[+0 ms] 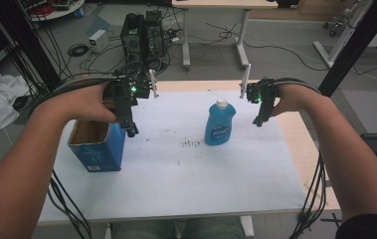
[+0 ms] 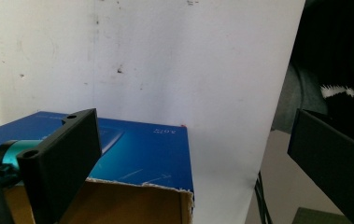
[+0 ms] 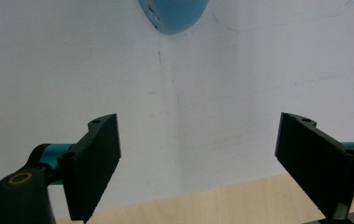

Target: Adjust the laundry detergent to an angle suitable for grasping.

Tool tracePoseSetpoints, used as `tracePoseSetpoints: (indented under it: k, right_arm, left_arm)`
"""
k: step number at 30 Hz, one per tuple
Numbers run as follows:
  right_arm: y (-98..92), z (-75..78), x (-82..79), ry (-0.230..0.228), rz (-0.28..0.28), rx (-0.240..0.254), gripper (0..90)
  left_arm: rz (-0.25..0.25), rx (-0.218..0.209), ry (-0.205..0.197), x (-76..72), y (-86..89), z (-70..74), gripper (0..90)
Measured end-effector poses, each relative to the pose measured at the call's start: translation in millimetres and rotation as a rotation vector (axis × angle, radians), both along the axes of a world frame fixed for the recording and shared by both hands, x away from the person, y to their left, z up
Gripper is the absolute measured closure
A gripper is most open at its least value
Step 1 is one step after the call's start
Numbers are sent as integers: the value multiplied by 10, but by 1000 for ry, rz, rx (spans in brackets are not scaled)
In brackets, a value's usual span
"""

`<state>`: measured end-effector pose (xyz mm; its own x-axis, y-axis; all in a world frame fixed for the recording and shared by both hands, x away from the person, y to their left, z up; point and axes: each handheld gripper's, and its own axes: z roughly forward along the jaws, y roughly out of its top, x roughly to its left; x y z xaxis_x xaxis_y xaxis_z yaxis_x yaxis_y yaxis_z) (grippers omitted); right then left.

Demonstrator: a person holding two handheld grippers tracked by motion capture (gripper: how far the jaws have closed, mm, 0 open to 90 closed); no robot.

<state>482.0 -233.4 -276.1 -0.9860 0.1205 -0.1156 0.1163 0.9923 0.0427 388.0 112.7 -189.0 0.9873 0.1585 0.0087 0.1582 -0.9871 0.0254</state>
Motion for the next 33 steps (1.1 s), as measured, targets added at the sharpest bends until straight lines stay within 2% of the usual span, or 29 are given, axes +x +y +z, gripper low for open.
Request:
tracePoseSetpoints:
  k: [4, 5, 6, 10, 12, 13, 16, 18, 19, 20, 21, 22, 24, 25, 26, 27, 28, 29, 30, 31, 32, 33]
  right_arm:
    - [13, 13, -31, -2, -1, 4, 133]
    - [3, 27, -3, -14, 51, -20, 133]
    - [4, 28, 1, -18, 67, -22, 133]
    - [9, 32, -14, -14, 60, -18, 133]
    - [2, 31, 14, -15, 85, -24, 133]
    - [6, 21, 4, -14, 63, -19, 133]
    - [13, 9, -2, -15, 58, -24, 133]
    - [13, 10, -10, -13, 59, -18, 133]
    - [10, 12, -9, -13, 60, -19, 133]
    - [10, 12, -9, -13, 60, -19, 133]
    - [8, 8, -11, -12, 56, -11, 133]
    - [3, 2, -31, -10, 22, 0, 133]
    - [0, 2, -39, 1, 10, 8, 133]
    - [-23, 6, -17, -19, 46, -14, 133]
    - [-15, 0, -47, -2, 1, 12, 133]
    - [-32, 6, -15, -16, 55, -11, 133]
    - [-35, 8, -19, -16, 52, -12, 133]
    - [-34, 6, -27, -18, 43, -6, 133]
    - [-35, 8, -31, -18, 40, -5, 133]
    - [-34, 11, -32, -20, 42, -9, 133]
    - [-21, 7, -66, -10, -3, 14, 133]
    - [-18, 12, -68, -8, 0, 12, 133]
  left_arm:
    - [-1, -2, -4, -13, 4, -8, 27]
    - [2, -6, -4, -17, 7, -6, 27]
    - [1, -14, -7, -20, 12, -8, 27]
    - [-1, -24, -9, -25, 17, -19, 27]
    - [5, -38, -10, -19, 28, -34, 27]
    - [7, -46, -18, -15, 34, -37, 27]
    - [12, -87, -26, -7, 54, -55, 27]
    - [13, -97, -32, -4, 59, -55, 27]
    - [16, -132, -39, 8, 79, -66, 27]
    - [16, -132, -39, 8, 79, -66, 27]
    - [19, -152, -43, 18, 95, -69, 27]
    - [29, -196, -38, 32, 120, -91, 27]
    - [33, -208, -37, 37, 132, -100, 27]
    - [37, -232, -36, 46, 155, -126, 27]
    - [37, -232, -36, 46, 155, -126, 27]
    - [44, -274, -37, 42, 176, -159, 27]
    - [44, -274, -37, 42, 176, -159, 27]
    - [59, -334, -26, 27, 196, -196, 27]
    - [59, -334, -26, 27, 196, -196, 27]
    - [58, -375, -26, 22, 214, -223, 27]
    - [58, -375, -26, 22, 214, -223, 27]
    - [72, -425, -20, 9, 229, -270, 27]
